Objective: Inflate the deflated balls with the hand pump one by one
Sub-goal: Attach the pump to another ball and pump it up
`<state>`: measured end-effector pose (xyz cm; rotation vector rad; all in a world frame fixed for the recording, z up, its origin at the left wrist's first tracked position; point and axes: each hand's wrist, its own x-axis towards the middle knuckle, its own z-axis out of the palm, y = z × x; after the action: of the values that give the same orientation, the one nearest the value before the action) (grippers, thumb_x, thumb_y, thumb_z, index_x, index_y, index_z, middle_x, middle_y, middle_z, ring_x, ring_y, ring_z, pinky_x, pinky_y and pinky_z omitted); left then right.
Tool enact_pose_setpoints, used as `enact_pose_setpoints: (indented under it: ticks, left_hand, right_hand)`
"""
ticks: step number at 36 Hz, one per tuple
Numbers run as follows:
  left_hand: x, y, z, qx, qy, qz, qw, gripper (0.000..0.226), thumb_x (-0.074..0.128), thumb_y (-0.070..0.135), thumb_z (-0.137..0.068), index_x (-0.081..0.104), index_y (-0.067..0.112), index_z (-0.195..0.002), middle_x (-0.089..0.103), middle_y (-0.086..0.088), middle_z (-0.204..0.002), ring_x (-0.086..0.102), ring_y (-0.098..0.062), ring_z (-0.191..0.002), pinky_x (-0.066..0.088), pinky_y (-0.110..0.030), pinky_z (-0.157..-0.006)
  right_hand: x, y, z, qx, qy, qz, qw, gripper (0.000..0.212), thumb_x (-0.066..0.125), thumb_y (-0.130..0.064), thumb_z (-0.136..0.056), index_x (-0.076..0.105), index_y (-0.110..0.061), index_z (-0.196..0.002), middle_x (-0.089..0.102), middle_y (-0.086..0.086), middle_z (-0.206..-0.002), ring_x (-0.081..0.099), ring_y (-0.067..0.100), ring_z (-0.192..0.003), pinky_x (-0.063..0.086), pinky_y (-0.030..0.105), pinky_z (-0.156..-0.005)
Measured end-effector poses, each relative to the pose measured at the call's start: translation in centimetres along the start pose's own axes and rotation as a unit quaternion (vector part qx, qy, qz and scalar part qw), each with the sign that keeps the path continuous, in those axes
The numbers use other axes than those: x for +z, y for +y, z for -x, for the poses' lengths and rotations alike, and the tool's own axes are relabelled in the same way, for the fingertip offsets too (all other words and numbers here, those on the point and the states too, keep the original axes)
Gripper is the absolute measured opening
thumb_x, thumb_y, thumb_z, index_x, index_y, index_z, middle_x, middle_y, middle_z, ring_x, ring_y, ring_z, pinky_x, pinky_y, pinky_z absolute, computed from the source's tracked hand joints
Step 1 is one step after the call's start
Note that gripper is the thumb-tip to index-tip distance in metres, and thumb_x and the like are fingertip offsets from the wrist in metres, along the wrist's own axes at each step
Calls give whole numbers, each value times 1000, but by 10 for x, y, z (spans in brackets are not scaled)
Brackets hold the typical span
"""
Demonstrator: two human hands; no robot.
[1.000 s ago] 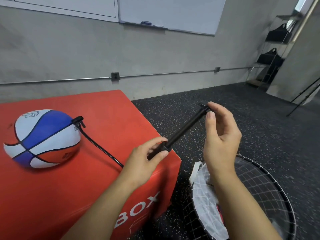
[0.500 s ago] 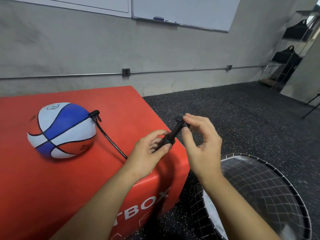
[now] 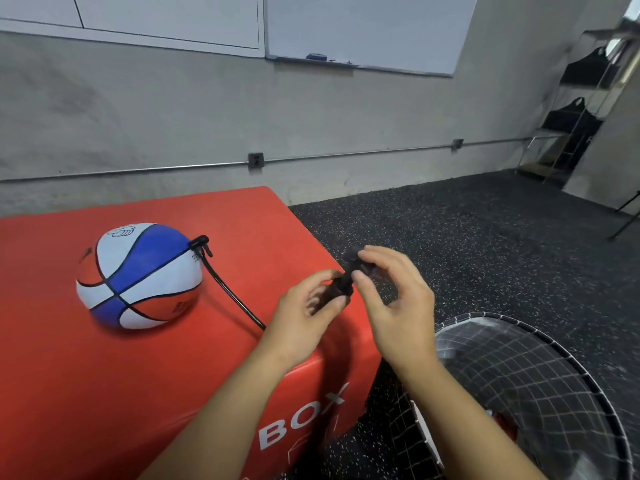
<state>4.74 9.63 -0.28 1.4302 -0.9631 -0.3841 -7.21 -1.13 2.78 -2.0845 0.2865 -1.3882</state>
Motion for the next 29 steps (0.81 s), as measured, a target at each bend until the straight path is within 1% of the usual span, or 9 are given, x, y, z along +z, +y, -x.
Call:
enact_pose_setpoints:
  ticks: [3, 6, 9, 12, 17, 19, 23, 26, 29]
  left_hand:
    - [4, -3, 0, -1, -8, -18, 1000, 37, 75, 8, -95, 68, 36, -118, 78, 9, -103, 72, -5, -99, 48, -14, -88]
    - [8, -7, 0, 13, -24, -42, 999, 34, 76, 16, -95, 69, 38, -120, 78, 6, -106, 72, -12, -104, 50, -19, -92]
    - [13, -11, -2, 22, -34, -56, 998, 32, 74, 30, -91, 68, 40, -121, 77, 7, -106, 73, -15, -102, 54, -31, -97]
    - [18, -15, -4, 31, -46, -69, 996, 32, 73, 34, -91, 67, 38, -122, 77, 6, -106, 73, -19, -102, 54, -45, -101]
    - [19, -17, -7, 33, -35, -63, 997, 31, 73, 37, -89, 68, 41, -120, 77, 6, -106, 72, -17, -102, 53, -42, -100]
    - [18, -19, -9, 28, -37, -63, 997, 31, 73, 38, -89, 68, 41, -119, 77, 5, -104, 72, -18, -101, 53, -43, -100]
    - [16, -20, -10, 25, -34, -58, 997, 30, 73, 38, -89, 68, 42, -118, 77, 2, -103, 71, -21, -100, 54, -43, -98]
    - [14, -19, -11, 22, -31, -49, 998, 30, 74, 35, -89, 67, 45, -117, 77, 1, -103, 72, -23, -100, 53, -40, -96]
    - [10, -18, -10, 17, -27, -40, 999, 32, 75, 25, -92, 67, 44, -117, 77, 2, -103, 72, -23, -99, 52, -32, -93]
  right_hand:
    - [-14, -4, -11, 5, 55, -9, 998, 26, 72, -2, -96, 74, -12, -120, 69, -2, -124, 64, 17, -121, 53, 42, -103]
    - [-30, -5, -19, 11, 96, -24, 995, 26, 69, -1, -98, 73, -14, -120, 69, -2, -125, 65, 23, -121, 53, 48, -101]
    - [-47, -4, -25, 32, 136, -34, 990, 30, 67, -2, -100, 71, -23, -121, 68, -3, -125, 65, 23, -119, 53, 48, -101]
    - [-57, -1, -29, 43, 155, -35, 986, 30, 67, -4, -100, 70, -24, -122, 70, 1, -124, 66, 22, -117, 53, 47, -102]
    - [-60, 2, -27, 22, 133, 1, 991, 30, 65, -1, -100, 70, -16, -125, 68, 0, -125, 64, 18, -118, 51, 32, -99]
    - [-57, 5, -26, 22, 124, 1, 992, 33, 67, 2, -97, 70, -14, -126, 67, 0, -124, 64, 18, -116, 52, 34, -98]
    - [-44, 12, -20, 17, 89, 1, 996, 37, 68, 7, -93, 71, -12, -125, 67, 0, -121, 65, 24, -114, 53, 47, -98]
    - [-34, 11, -16, 9, 63, 3, 998, 37, 67, 7, -92, 71, -11, -124, 67, 0, -121, 65, 22, -115, 53, 45, -99]
    - [-24, 9, -11, 2, 45, 4, 999, 37, 65, 2, -89, 72, -11, -124, 68, 1, -122, 64, 20, -117, 53, 42, -99]
